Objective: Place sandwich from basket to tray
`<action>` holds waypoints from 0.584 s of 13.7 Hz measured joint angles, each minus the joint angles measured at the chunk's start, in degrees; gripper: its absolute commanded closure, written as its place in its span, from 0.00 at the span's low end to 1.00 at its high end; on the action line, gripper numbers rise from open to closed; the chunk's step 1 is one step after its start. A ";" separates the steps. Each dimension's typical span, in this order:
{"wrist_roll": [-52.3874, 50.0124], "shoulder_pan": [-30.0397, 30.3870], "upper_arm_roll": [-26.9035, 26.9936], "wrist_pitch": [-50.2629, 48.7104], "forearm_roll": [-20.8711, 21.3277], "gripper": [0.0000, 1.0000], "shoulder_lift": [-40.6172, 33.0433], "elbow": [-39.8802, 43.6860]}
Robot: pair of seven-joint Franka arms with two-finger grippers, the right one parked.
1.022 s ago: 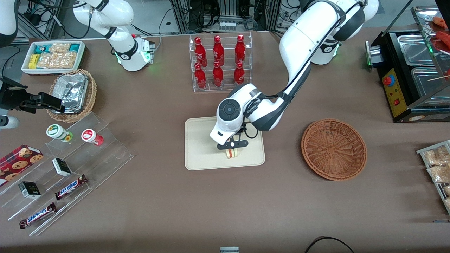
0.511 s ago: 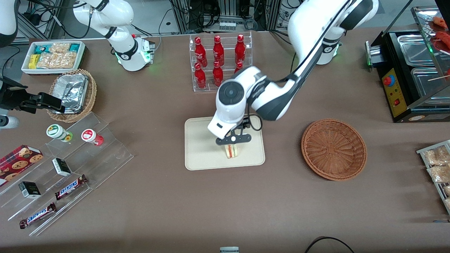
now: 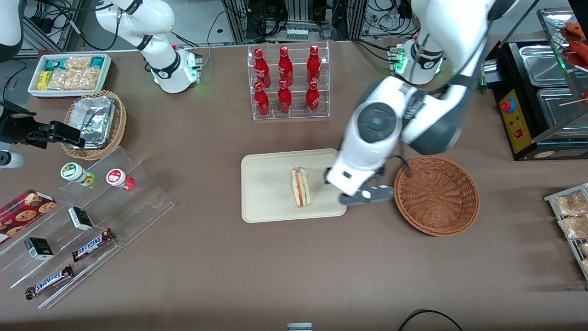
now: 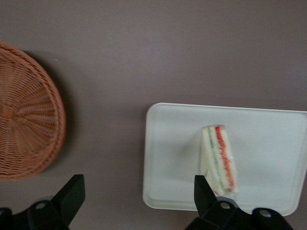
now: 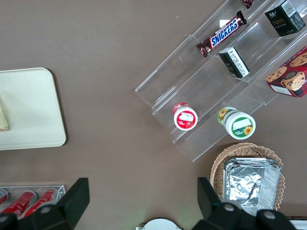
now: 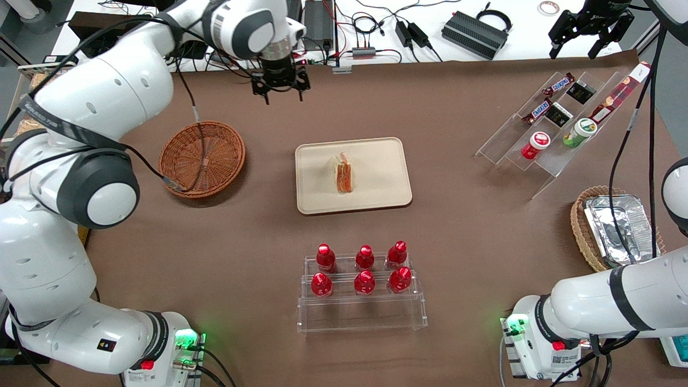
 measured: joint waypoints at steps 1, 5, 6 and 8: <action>2.16 1.52 0.00 -0.81 -0.01 0.00 -0.31 -0.02; 14.30 8.41 0.00 -5.94 -0.12 0.00 -2.90 -0.13; 17.60 10.37 0.00 -7.40 -0.14 0.00 -3.91 -0.24; 23.76 14.28 0.01 -9.76 -0.31 0.00 -6.07 -1.02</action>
